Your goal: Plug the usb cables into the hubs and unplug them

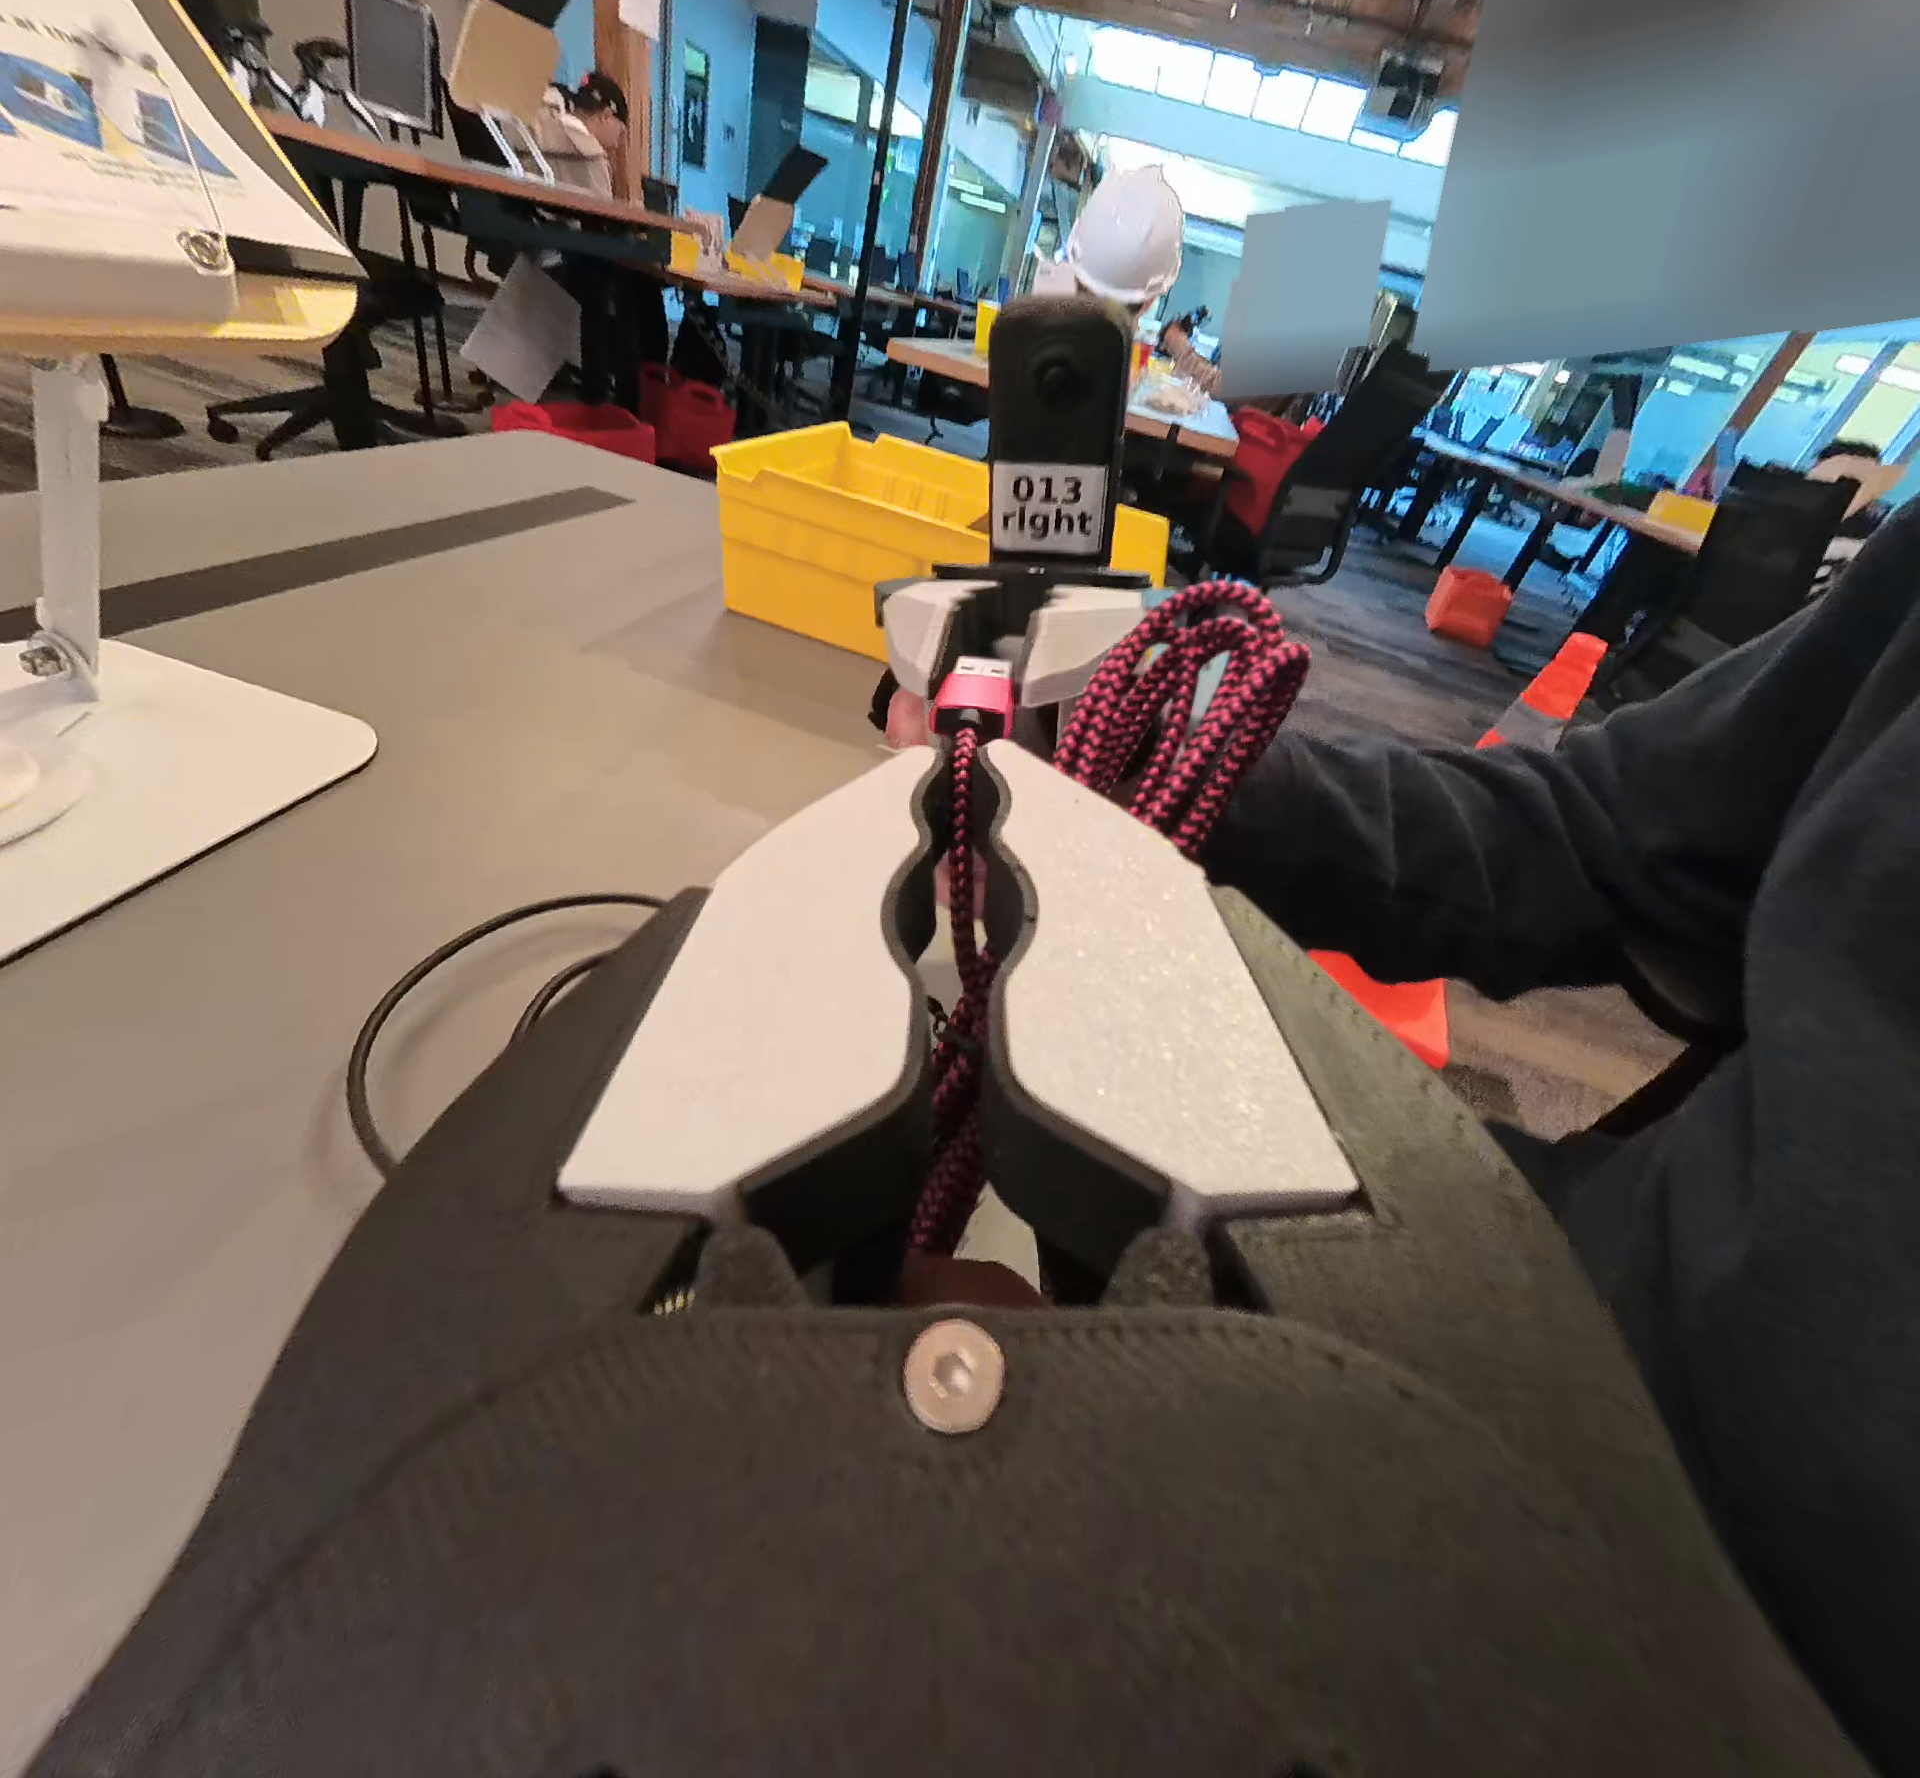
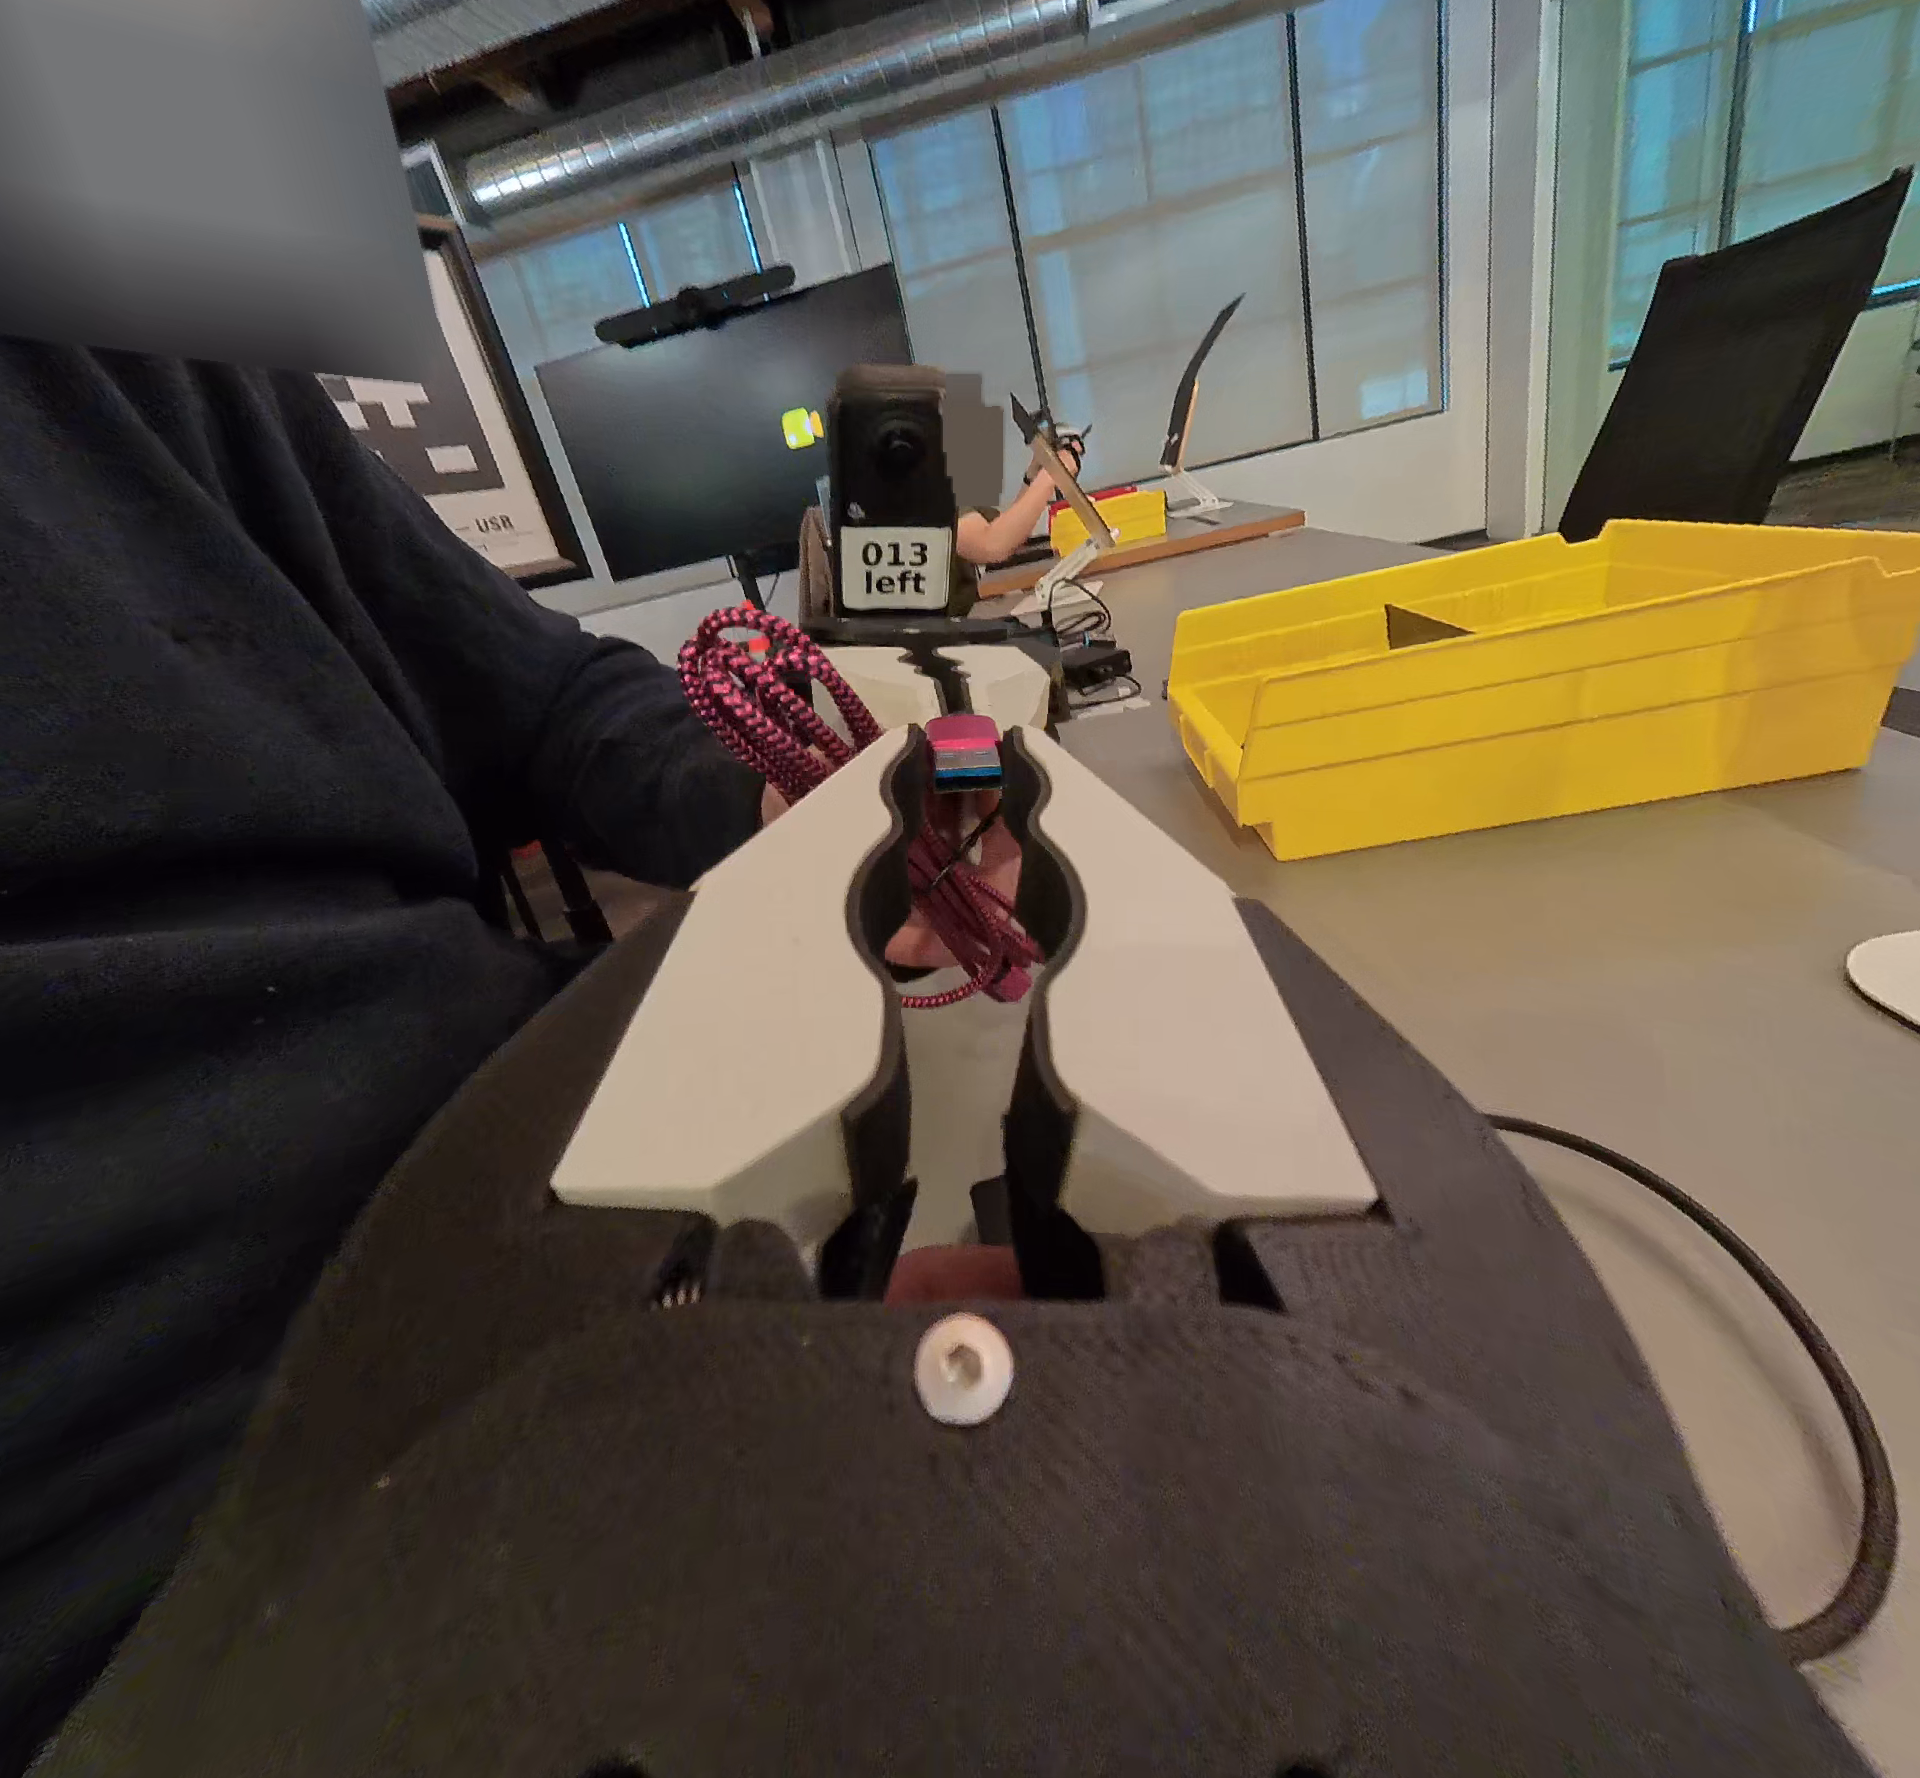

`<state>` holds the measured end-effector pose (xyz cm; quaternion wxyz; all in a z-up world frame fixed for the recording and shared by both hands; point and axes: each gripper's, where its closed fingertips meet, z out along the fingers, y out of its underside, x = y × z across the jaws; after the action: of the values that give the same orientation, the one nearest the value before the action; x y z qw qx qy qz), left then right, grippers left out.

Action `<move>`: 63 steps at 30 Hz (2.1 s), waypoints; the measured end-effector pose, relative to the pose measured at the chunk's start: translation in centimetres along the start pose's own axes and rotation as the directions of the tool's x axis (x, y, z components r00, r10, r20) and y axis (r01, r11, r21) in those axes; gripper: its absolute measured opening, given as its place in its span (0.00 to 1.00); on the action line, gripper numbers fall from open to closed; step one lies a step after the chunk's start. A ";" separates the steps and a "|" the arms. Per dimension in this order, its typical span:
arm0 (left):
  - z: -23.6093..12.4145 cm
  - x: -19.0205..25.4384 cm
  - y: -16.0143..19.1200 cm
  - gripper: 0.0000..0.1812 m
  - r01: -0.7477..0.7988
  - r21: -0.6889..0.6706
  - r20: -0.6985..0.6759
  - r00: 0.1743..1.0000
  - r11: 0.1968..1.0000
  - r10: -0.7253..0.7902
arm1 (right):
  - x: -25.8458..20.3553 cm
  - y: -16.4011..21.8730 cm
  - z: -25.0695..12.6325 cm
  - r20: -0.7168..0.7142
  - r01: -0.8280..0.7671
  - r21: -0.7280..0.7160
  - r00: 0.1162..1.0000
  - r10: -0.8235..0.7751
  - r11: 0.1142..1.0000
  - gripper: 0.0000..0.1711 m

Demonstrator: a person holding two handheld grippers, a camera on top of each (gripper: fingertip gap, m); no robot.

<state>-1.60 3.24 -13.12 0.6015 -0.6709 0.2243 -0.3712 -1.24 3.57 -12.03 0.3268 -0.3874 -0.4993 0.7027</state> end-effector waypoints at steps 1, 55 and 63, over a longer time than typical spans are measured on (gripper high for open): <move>0.1 0.1 -0.3 0.02 0.013 0.023 -0.005 1.000 1.000 -0.013 | 0.0 -0.2 -0.1 0.004 -0.004 0.015 1.000 0.004 1.000 0.07; 0.8 0.3 3.0 0.02 -0.233 -0.559 -0.053 0.968 0.796 0.246 | -0.3 0.8 -0.6 -0.009 0.221 -0.404 0.969 -0.246 0.888 0.13; 0.6 0.0 4.2 0.02 -0.301 -0.671 -0.099 0.942 0.677 0.321 | -0.5 3.0 -0.2 0.103 0.325 -0.637 0.934 -0.341 0.699 0.08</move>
<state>-0.55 2.88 -17.24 0.3727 -0.8002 0.4464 -0.1469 -1.07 2.33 -14.83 0.3009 -0.3869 -0.7677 0.4128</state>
